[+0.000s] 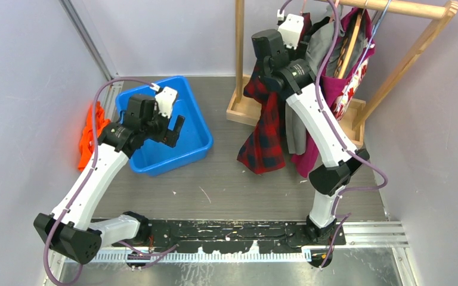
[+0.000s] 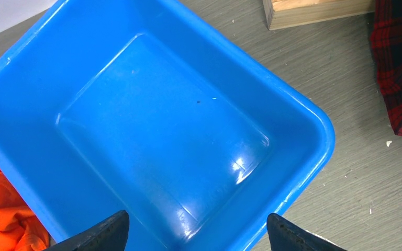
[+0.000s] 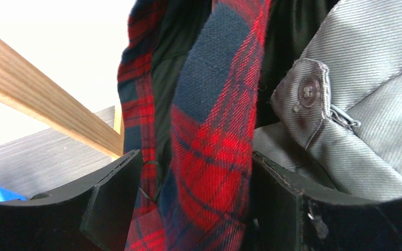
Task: Remove the skirt from the hanger
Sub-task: Pick up the hanger from the clothesline.
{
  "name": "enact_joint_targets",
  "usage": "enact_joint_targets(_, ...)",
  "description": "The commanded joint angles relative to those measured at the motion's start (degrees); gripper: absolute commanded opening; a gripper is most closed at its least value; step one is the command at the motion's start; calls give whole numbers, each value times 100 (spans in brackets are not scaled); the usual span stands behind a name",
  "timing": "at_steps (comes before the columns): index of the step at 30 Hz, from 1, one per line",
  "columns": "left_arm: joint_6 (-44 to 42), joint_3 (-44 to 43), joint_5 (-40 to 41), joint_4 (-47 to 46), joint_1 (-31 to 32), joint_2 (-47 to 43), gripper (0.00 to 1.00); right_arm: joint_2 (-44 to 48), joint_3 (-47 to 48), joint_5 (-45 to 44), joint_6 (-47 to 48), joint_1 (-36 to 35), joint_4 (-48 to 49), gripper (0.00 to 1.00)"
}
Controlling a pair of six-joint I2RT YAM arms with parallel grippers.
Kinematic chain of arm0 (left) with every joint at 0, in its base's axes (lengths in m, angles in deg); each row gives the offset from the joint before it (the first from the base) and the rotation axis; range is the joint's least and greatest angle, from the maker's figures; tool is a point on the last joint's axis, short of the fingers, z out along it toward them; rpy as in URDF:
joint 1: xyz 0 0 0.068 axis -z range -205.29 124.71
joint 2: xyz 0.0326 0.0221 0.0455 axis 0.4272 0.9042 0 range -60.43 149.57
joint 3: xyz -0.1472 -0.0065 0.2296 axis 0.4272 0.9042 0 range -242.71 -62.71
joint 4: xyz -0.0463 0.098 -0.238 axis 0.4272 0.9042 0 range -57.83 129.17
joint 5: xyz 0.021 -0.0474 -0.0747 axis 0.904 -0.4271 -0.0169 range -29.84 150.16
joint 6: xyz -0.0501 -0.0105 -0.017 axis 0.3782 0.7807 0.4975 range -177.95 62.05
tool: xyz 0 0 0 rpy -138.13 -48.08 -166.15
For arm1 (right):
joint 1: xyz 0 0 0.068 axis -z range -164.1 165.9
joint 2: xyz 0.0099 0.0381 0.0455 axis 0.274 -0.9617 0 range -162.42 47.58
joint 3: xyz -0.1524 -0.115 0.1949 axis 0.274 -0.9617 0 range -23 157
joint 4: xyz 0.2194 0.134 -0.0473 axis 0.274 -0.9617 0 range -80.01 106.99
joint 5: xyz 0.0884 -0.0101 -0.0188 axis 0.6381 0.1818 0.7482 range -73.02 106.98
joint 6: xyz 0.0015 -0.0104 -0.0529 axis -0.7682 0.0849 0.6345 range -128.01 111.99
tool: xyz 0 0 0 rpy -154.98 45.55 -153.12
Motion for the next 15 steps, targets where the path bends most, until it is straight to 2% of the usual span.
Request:
enact_joint_targets(1,-47,21,50,-222,22,-194,99,16,-258,-209,-447,225,397,78)
enact_joint_targets(4,-65,9,66,-214,24,-188,99,33,-488,-65,-579,361,399,72)
enact_joint_targets(7,-74,11,86,-209,25,-186,99,52,-633,148,-620,485,437,55)
enact_joint_targets(12,-78,17,111,-237,24,-168,99,49,-606,245,-342,508,405,4)
enact_joint_targets(15,-74,25,101,-259,27,-153,99,132,-641,300,56,508,452,1)
